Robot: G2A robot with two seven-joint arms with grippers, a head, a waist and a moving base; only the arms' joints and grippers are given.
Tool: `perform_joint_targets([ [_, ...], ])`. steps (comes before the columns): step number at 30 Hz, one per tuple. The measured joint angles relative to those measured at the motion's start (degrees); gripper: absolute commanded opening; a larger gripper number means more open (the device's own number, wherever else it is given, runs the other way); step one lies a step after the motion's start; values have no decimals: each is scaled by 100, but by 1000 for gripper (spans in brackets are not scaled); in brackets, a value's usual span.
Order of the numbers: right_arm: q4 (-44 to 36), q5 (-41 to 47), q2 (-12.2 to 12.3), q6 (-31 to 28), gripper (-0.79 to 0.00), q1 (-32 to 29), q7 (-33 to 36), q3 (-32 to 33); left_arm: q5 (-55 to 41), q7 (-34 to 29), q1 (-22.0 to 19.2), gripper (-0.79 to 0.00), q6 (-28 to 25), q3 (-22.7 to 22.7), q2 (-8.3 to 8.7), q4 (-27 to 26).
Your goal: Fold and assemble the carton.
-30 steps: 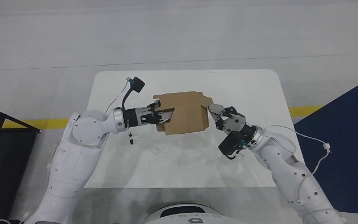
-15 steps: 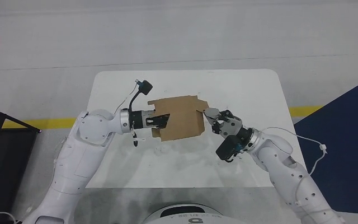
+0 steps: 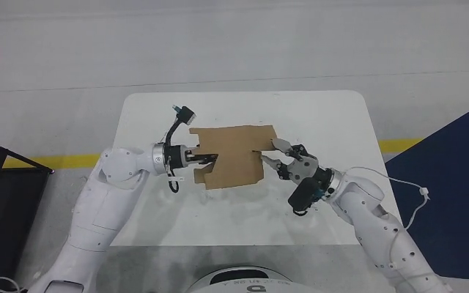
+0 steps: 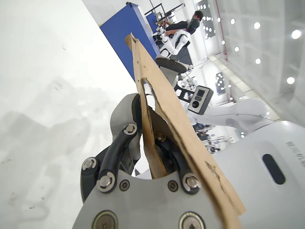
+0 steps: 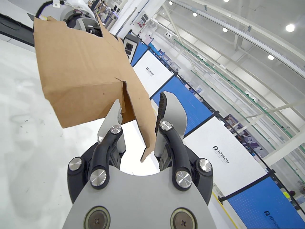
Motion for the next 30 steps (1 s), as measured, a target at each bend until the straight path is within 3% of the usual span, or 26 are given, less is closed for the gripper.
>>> perform_joint_targets([
  [6, -37, 235, 35, -260, -453, -102, -244, 209, -826, -241, -273, -785, 479, 84, -29, 613],
  [10, 34, 486, 86, -970, -462, -107, -628, 320, -922, -236, -376, -785, 403, 107, -39, 783],
  [13, 44, 194, 148, -1409, -468, -90, -684, 448, -892, -214, -414, -785, 318, 66, -30, 850],
  [22, 28, -148, 125, -1388, -456, 157, 149, 124, -633, -258, -455, -785, 212, 101, -5, 769],
  [30, 168, -115, 71, -1548, -434, 601, 221, -328, -423, -276, -519, -785, 228, 138, 16, 795],
])
